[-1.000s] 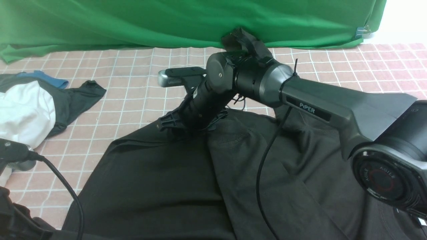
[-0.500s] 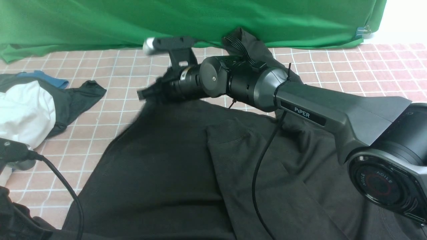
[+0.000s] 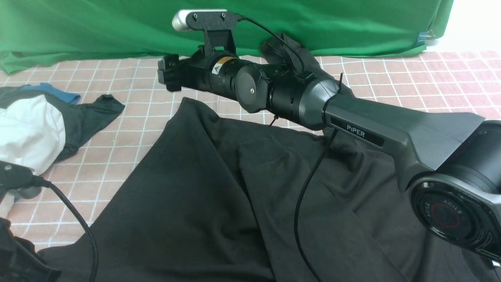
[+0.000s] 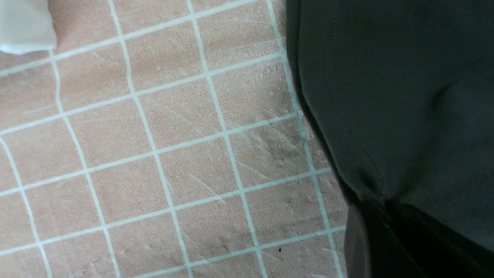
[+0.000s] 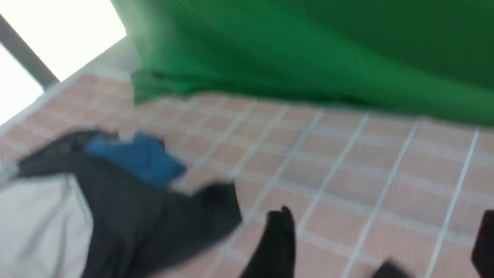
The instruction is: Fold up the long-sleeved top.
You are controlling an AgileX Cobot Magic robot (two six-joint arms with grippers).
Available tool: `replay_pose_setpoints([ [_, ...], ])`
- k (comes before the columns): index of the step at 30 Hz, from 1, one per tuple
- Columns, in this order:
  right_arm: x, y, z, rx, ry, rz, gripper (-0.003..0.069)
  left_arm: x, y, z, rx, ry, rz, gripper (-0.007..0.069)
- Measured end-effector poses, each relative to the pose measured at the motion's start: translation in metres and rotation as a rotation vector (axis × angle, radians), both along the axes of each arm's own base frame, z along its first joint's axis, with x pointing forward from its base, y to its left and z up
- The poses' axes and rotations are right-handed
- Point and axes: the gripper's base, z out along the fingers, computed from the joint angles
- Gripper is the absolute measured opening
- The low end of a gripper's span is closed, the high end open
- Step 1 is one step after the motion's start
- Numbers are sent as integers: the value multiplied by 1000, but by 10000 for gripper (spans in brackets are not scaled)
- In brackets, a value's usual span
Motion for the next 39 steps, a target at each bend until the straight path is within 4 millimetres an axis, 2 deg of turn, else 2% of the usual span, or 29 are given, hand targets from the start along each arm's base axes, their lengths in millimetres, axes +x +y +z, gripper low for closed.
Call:
replay_pose_setpoints([
  [3, -7, -10, 8, -89, 115, 62, 550, 0, 0, 0, 0, 4, 0, 35],
  [6, -18, -28, 29, -219, 203, 132, 344, -1, 0, 0, 0, 7, 0, 35],
  [7, -18, -28, 31, -218, 197, 134, 330, -1, 0, 0, 0, 7, 0, 35],
  [8, -25, -37, 41, -305, 222, 177, 221, -1, 0, 0, 0, 8, 0, 35],
  [9, -30, -41, 48, -351, 232, 199, 160, -1, 0, 0, 0, 8, 0, 35],
  [11, -39, -49, 60, -420, 256, 232, 80, -1, 0, 0, 0, 10, 0, 35],
  [14, -53, -62, 77, -527, 293, 264, 33, -1, 0, 0, -1, 16, 0, 35],
  [19, -75, -86, 102, -674, 350, 275, 45, -4, 0, -1, -2, 46, 0, 35],
  [22, -96, -114, 118, -758, 342, 227, 76, -8, 0, 0, -2, 47, 0, 35],
  [23, -97, -116, 118, -769, 339, 219, 77, -8, 0, 1, -2, 45, 0, 35],
  [24, -107, -139, 118, -804, 349, 162, 93, -11, 0, 4, -1, 19, 0, 35],
  [25, -109, -150, 117, -816, 349, 130, 98, -14, -1, 6, 0, 3, 0, 35],
  [28, -106, -201, 104, -807, 363, -2, 118, -24, -1, 14, 2, -60, 0, 35],
  [31, -92, -253, 89, -721, 404, -148, 153, -35, -1, 20, 4, -105, 0, 35],
  [33, -83, -275, 82, -668, 434, -207, 185, -39, -2, 22, 5, -122, 0, 35],
  [34, -72, -302, 72, -603, 470, -277, 246, -44, -2, 24, 6, -143, 0, 35],
  [39, -40, -370, 23, -449, 558, -446, 449, -48, -2, 26, 7, -157, 0, 35],
])
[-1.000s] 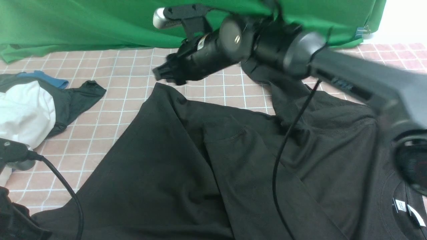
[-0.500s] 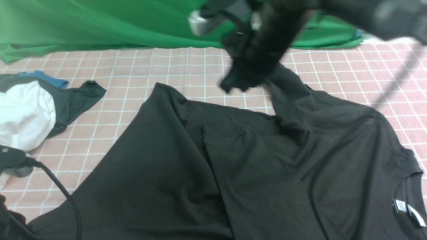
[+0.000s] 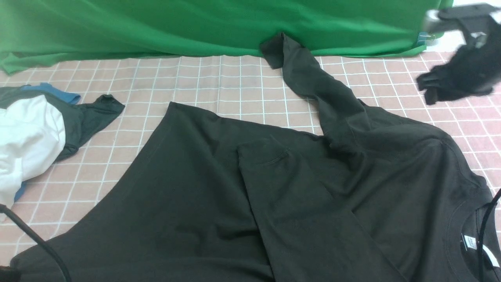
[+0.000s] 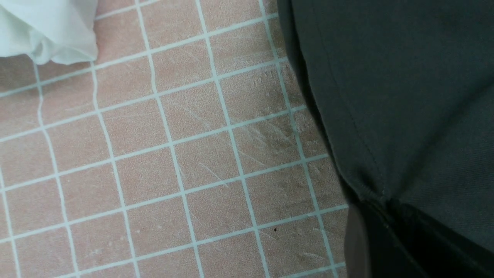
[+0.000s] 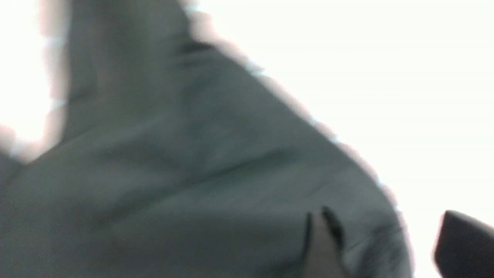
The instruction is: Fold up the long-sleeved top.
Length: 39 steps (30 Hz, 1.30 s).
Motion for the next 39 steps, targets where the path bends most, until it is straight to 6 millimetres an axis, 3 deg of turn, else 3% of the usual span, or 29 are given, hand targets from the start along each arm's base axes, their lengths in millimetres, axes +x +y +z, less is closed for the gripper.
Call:
replay_pose_setpoints([
  [4, 14, -25, -42, 23, 22, -59, 491, 0, 0, 0, 0, 2, 0, 35],
  [10, 27, -29, -86, -10, 29, -1, 498, -3, 0, -2, -2, 42, 0, 35],
  [15, 29, -29, -89, -9, 25, 2, 496, -6, 0, -3, -3, 72, 0, 35],
  [21, 27, -28, -84, -3, 23, 7, 427, -6, 1, -3, 7, 75, 1, 35],
  [24, 23, -26, -72, 0, 18, 14, 416, -6, 1, -3, 10, 75, 1, 35],
  [27, 20, -18, -39, -5, -57, 30, 414, -6, 1, -3, 11, 75, 1, 35],
  [30, 19, -4, -32, -3, -65, 65, 419, -6, 3, -3, 31, 76, 3, 35],
  [35, 22, 28, -57, -11, 1, 170, 472, -6, 4, -3, 51, 77, 6, 35],
  [39, 27, 36, -81, -32, 13, 210, 494, -6, 4, -3, 51, 77, 6, 35],
])
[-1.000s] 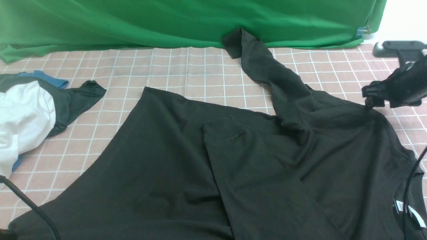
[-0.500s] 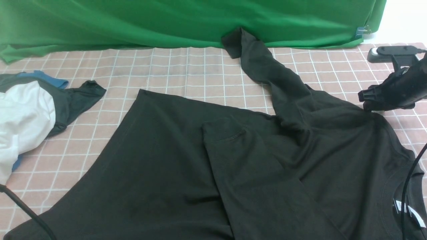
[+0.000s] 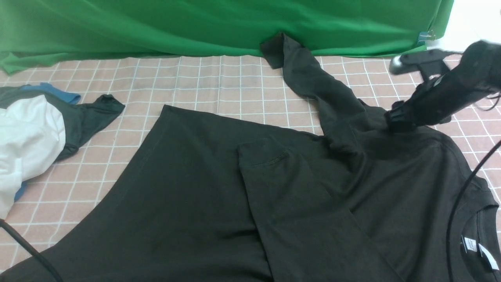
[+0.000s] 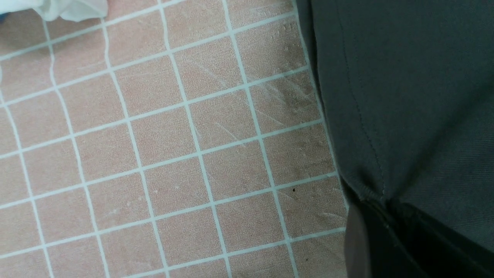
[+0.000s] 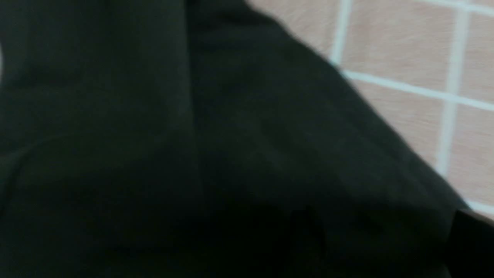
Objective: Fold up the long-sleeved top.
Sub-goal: Use your right arm to clamp the cuff farthest to him
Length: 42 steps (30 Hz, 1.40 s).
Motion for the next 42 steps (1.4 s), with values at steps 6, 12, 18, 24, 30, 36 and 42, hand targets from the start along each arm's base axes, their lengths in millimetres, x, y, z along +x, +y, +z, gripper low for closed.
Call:
replay_pose_setpoints([
  [6, 5, -2, -4, -29, -41, 10, 497, 0, 0, 0, -1, 0, 0, 35],
  [12, 7, -4, -4, -59, -66, 26, 497, 0, 0, 0, -3, 0, 0, 35],
  [18, 9, -15, -5, -63, -81, 2, 499, 0, 0, 0, -3, 0, 0, 35],
  [24, 10, -30, -10, -45, -77, -57, 502, 0, 0, 0, -3, 0, 0, 35],
  [30, 12, -31, -12, -35, -74, -68, 415, 0, 0, 0, -3, 0, 0, 35],
  [36, 12, -30, -13, -28, -74, -73, 165, 0, 0, 0, -4, 0, 0, 35],
  [42, 5, -57, -6, -30, -37, -126, 52, 0, 0, 0, -4, 0, 0, 35],
])
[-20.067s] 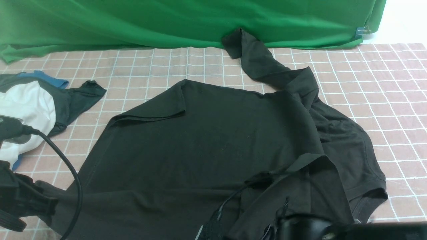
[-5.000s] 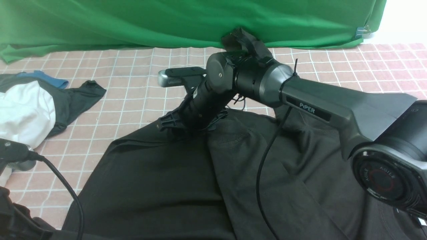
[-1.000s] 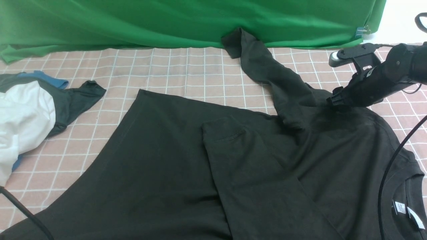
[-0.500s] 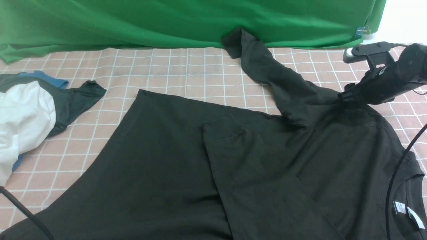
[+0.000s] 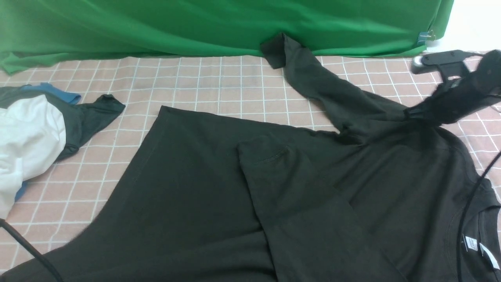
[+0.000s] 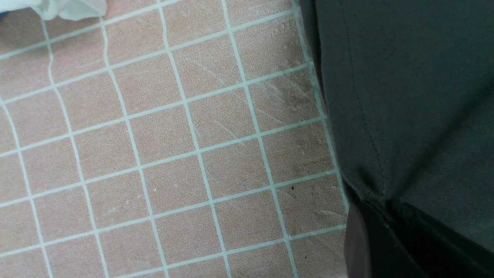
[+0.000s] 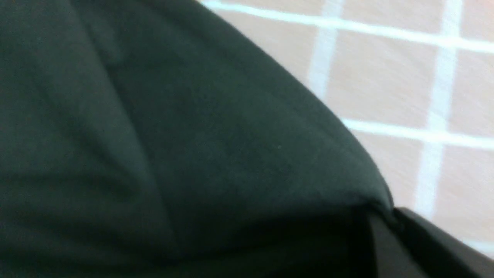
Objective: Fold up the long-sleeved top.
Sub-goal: Use your right arm to clamp the cuff farthest to him
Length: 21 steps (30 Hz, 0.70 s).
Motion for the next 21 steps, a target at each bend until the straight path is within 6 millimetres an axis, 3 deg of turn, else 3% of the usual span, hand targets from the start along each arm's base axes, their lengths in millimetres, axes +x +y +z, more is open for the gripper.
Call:
replay_pose_setpoints([
  [3, -7, -22, 2, 19, 43, -77, 52, 0, -1, 0, -6, -1, 0, 35],
  [8, -12, -32, 3, 45, 72, -140, 75, 0, -1, 0, -10, -1, -1, 35],
  [10, -12, -29, 4, 54, 88, -153, 161, 0, -1, 0, -11, -1, -1, 35],
  [11, -10, -26, 7, 58, 95, -155, 246, 0, -1, 0, -11, -1, -1, 35],
  [13, -5, -17, 17, 63, 117, -141, 405, 0, -1, 0, -11, -1, -1, 35],
  [14, -4, -14, 20, 65, 120, -136, 420, 0, -1, 0, -11, -1, -1, 35],
  [15, 2, -4, 29, 69, 118, -118, 508, 0, -1, 0, -11, -1, -1, 35],
  [16, 7, 6, 37, 73, 104, -95, 547, 0, -1, 0, -11, -1, -1, 35],
  [18, 20, 32, 56, 73, 42, -24, 554, 0, -1, 0, -11, -1, 0, 35],
  [19, 21, 35, 58, 70, 35, -15, 550, 0, -1, 0, -11, -1, 0, 35],
  [21, 41, 71, 78, 63, -66, 89, 494, 0, -1, 0, -11, -1, 0, 35],
])
